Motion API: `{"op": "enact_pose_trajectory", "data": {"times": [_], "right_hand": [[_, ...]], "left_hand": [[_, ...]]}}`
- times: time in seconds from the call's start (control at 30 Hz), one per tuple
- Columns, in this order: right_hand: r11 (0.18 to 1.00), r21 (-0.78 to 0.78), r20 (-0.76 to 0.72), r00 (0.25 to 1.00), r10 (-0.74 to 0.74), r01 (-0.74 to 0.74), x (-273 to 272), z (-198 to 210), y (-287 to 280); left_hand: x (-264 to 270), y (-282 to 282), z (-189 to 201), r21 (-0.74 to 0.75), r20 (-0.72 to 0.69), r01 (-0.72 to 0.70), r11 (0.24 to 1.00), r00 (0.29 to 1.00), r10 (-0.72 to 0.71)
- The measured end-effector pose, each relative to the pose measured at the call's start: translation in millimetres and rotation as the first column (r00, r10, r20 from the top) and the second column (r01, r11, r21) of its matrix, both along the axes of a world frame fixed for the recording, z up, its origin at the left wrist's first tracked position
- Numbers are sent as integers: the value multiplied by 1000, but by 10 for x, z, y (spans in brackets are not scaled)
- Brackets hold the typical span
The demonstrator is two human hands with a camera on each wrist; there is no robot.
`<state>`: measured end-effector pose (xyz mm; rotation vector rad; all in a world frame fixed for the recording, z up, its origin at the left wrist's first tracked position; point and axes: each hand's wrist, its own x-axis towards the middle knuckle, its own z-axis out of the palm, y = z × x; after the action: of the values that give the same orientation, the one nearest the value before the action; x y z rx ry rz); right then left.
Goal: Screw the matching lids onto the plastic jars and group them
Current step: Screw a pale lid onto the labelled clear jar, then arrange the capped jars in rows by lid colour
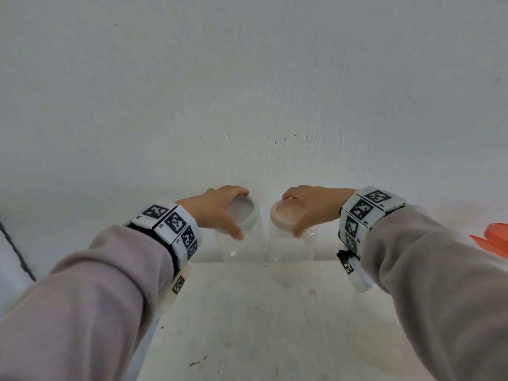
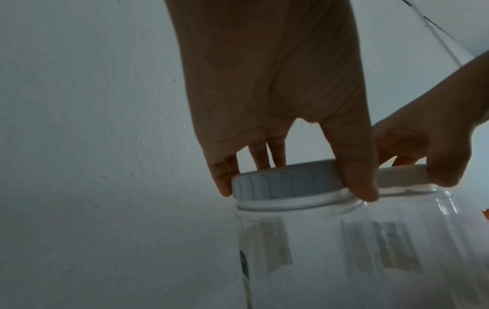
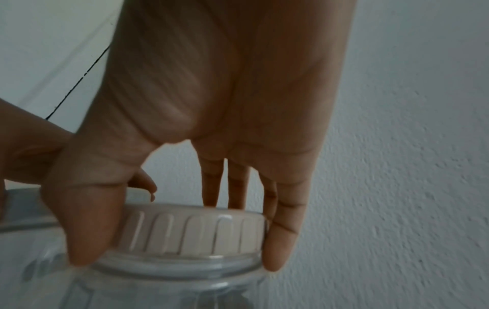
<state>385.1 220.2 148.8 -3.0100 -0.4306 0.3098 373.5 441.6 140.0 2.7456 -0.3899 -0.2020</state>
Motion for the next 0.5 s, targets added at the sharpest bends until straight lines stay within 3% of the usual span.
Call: {"op": "enact_pose_trajectory", "data": {"times": [0.27, 0.5], "right_hand": [[998, 63, 2, 1000, 23, -23, 99, -35, 106], [997, 59, 6, 999, 46, -47, 127, -24, 222]], "left_hand": [[243, 68, -51, 81, -19, 49, 995, 999, -48], [290, 141, -75, 33, 21, 25, 999, 999, -26]]}}
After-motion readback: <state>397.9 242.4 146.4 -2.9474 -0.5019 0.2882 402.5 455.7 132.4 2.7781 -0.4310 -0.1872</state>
